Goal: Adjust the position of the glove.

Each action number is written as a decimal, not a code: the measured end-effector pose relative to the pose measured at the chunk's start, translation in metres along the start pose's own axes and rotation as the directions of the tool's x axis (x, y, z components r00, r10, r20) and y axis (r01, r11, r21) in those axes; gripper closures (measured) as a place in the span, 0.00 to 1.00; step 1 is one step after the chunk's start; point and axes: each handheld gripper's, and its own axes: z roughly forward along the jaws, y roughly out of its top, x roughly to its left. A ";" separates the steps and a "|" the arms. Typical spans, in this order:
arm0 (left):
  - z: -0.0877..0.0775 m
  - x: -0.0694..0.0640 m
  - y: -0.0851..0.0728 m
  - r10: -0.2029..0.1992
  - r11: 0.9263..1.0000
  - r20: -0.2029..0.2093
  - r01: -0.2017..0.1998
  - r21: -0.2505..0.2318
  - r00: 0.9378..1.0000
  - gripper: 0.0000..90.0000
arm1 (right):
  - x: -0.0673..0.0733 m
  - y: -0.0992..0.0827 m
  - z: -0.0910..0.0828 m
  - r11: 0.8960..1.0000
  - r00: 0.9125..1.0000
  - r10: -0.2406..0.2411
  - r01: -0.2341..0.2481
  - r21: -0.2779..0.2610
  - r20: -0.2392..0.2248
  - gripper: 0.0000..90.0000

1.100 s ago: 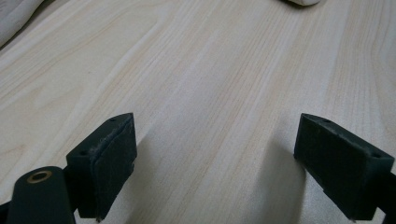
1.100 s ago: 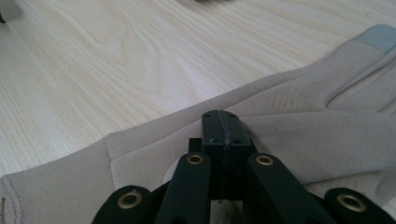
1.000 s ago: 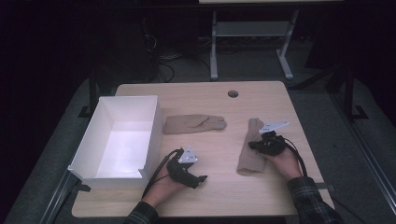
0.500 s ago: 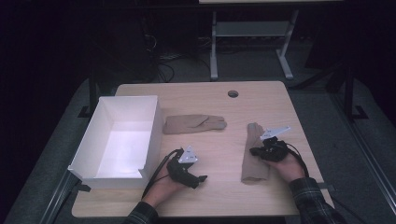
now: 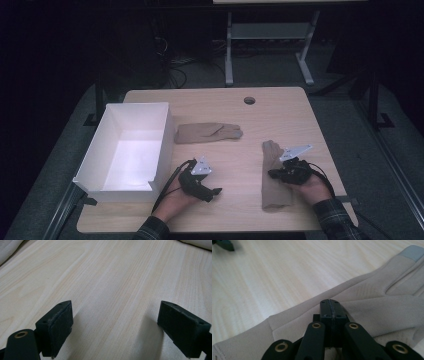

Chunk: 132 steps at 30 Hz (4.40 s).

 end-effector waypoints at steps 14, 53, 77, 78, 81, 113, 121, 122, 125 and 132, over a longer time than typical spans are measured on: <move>0.000 0.000 0.000 -0.003 1.000 0.000 0.003 -0.001 1.000 0.14 | 0.018 -0.009 -0.007 1.000 0.999 -0.023 0.024 0.018 -0.040 1.00; 0.000 0.000 0.000 -0.006 1.000 -0.001 0.006 -0.005 1.000 0.14 | -0.047 -0.040 -0.046 0.971 0.942 0.221 -0.190 -0.142 0.251 0.27; 0.002 0.000 0.005 -0.012 1.000 -0.018 0.013 0.024 1.000 0.15 | -0.073 -0.058 -0.034 0.948 0.883 0.309 -0.258 -0.184 0.354 0.14; 0.002 0.001 0.007 -0.006 0.999 -0.017 0.007 0.036 1.000 0.15 | -0.072 -0.058 -0.034 0.948 0.882 0.311 -0.261 -0.184 0.353 0.14; 0.004 0.002 0.010 -0.011 0.999 -0.018 0.012 0.046 1.000 0.15 | -0.072 -0.058 -0.034 0.947 0.881 0.313 -0.262 -0.185 0.354 0.14; 0.010 0.054 0.056 -0.146 0.989 -0.104 0.149 0.022 0.984 0.91 | -0.072 -0.058 -0.033 0.947 0.879 0.313 -0.261 -0.186 0.360 0.14; 0.014 0.075 0.066 -0.182 0.983 -0.156 0.179 -0.029 0.971 1.00 | -0.072 -0.058 -0.033 0.947 0.879 0.313 -0.261 -0.186 0.359 0.14; 0.015 0.077 0.068 -0.182 0.983 -0.166 0.179 -0.029 0.969 1.00 | -0.072 -0.058 -0.033 0.947 0.879 0.313 -0.261 -0.186 0.359 0.14; 0.020 0.084 0.071 -0.191 0.982 -0.186 0.188 -0.032 0.964 1.00 | -0.072 -0.058 -0.033 0.947 0.879 0.313 -0.261 -0.186 0.359 0.14; 0.032 0.100 0.075 -0.195 0.980 -0.215 0.196 -0.020 0.957 1.00 | -0.072 -0.057 -0.033 0.947 0.880 0.314 -0.262 -0.187 0.357 0.14</move>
